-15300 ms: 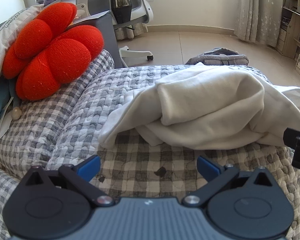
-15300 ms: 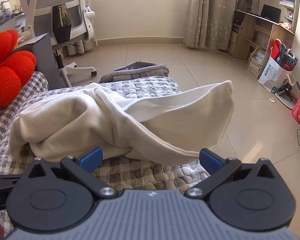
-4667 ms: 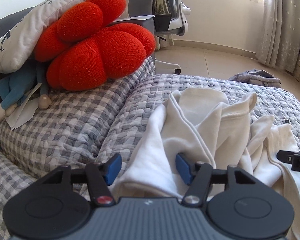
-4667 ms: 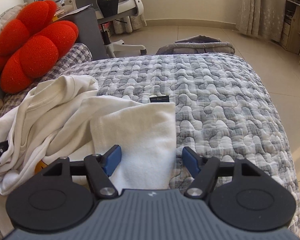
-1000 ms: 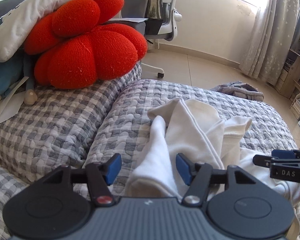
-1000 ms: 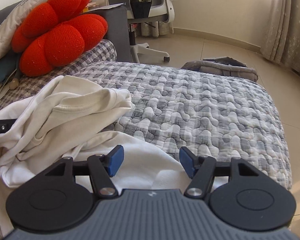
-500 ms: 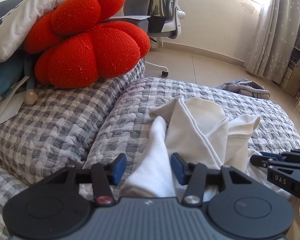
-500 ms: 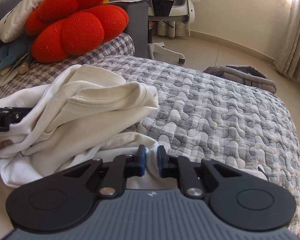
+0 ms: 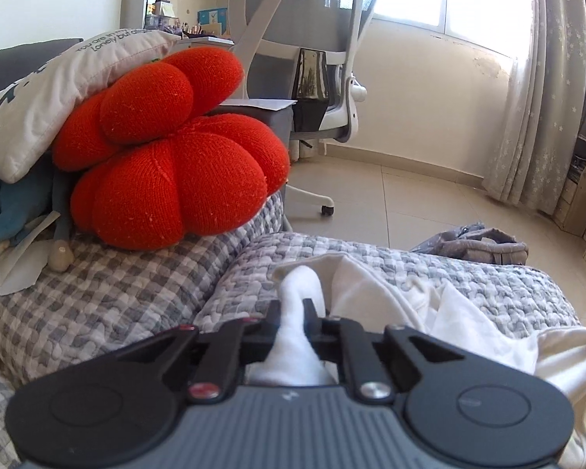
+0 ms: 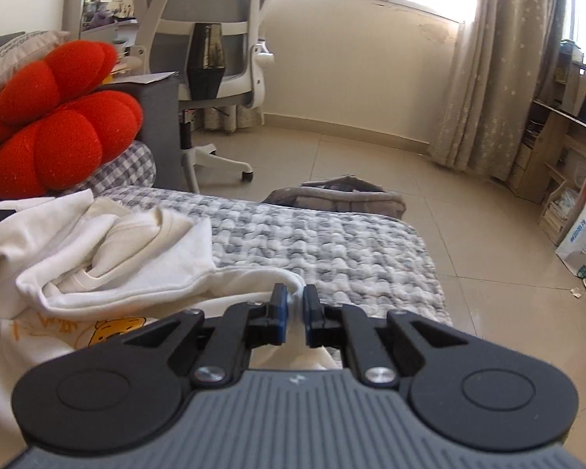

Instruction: Fold clothes

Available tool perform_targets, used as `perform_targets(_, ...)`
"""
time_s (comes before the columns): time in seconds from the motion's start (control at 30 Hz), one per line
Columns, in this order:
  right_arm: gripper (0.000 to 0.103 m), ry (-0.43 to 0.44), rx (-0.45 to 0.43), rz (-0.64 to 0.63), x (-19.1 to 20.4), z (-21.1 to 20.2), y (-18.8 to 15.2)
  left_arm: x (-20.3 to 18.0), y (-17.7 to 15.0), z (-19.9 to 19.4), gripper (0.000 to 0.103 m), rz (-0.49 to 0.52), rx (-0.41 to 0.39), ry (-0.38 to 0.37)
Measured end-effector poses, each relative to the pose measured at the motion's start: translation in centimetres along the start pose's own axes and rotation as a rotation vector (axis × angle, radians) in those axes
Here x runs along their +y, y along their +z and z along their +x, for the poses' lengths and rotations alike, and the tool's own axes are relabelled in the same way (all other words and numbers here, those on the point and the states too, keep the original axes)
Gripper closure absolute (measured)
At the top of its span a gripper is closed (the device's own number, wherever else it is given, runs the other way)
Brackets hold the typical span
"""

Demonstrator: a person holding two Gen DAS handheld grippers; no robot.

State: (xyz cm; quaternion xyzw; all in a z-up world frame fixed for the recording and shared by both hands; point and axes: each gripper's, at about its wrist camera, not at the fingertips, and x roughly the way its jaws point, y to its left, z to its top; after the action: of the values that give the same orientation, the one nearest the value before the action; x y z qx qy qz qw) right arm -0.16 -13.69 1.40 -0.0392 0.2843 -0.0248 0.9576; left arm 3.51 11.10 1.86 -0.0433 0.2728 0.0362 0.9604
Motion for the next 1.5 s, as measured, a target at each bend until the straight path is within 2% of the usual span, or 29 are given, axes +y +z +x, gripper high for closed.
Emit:
perform_targets(0.13,0.094,-0.089,-0.036,0.037,-1.7,-1.1,-0.1,-1.1,2.0,1.1,0.094,-0.001,-0.033,-0.025)
perform_targets(0.27,0.096,-0.172,-0.071,0.068,-2.7,-1.9,-0.4,-3.2,3.6,2.0,0.095,0.072,-0.099,-0.020)
perform_targets(0.4,0.098,-0.179,-0.047,0.111,-3.6,-1.1,-0.7,-4.8,4.9,3.7,0.103,0.139,-0.122,0.022)
perform_targets(0.5,0.098,-0.162,-0.013,0.125,-3.8,0.2,-1.1,-5.1,5.1,5.4,0.103,0.152,-0.056,0.022)
perform_targets(0.63,0.097,-0.125,0.024,0.160,-4.2,0.8,-1.5,-4.3,4.1,6.2,0.099,0.120,0.026,0.008)
perform_targets(0.67,0.097,-0.116,0.028,0.170,-4.3,0.7,-1.5,-3.8,3.8,6.1,0.097,0.101,0.043,-0.002)
perform_targets(0.7,0.095,-0.107,0.032,0.180,-4.5,0.7,-1.5,-3.4,3.5,6.0,0.089,0.082,0.060,-0.013)
perform_targets(0.73,0.090,-0.099,0.037,0.190,-4.7,0.6,-1.6,-3.0,3.3,5.9,0.078,0.062,0.081,-0.026)
perform_targets(0.8,0.089,-0.086,0.049,0.203,-5.0,0.2,-1.5,-2.2,2.8,5.3,0.062,0.027,0.107,-0.038)
perform_targets(0.87,0.086,-0.069,0.059,0.217,-5.3,-0.5,-1.5,-1.5,2.4,4.4,0.055,0.003,0.133,-0.037)
perform_targets(0.9,0.079,-0.060,0.066,0.230,-5.6,-0.9,-1.5,-1.1,2.3,4.0,0.049,-0.008,0.149,-0.037)
perform_targets(0.93,0.066,-0.049,0.069,0.246,-5.9,-1.3,-1.5,-0.8,2.1,3.5,0.041,-0.020,0.166,-0.038)
perform_targets(1.0,0.054,-0.024,0.067,0.268,-6.2,-2.2,-1.4,0.1,1.5,2.2,0.034,-0.054,0.203,-0.059)
perform_targets(1.03,0.054,-0.010,0.067,0.277,-6.4,-2.7,-1.4,0.5,1.3,1.6,0.031,-0.069,0.223,-0.072)
perform_targets(1.13,0.054,0.046,0.082,0.318,-6.9,-4.1,-1.4,1.7,0.2,-0.2,0.023,-0.094,0.285,-0.135)
perform_targets(1.33,0.054,0.174,0.167,0.416,-7.1,-4.8,-2.0,4.4,-2.4,-3.1,0.021,-0.187,0.402,-0.199)
perform_targets(1.5,0.054,0.179,0.216,0.416,-6.3,-4.5,-2.6,5.4,-5.1,-4.4,0.021,-0.248,0.519,-0.277)
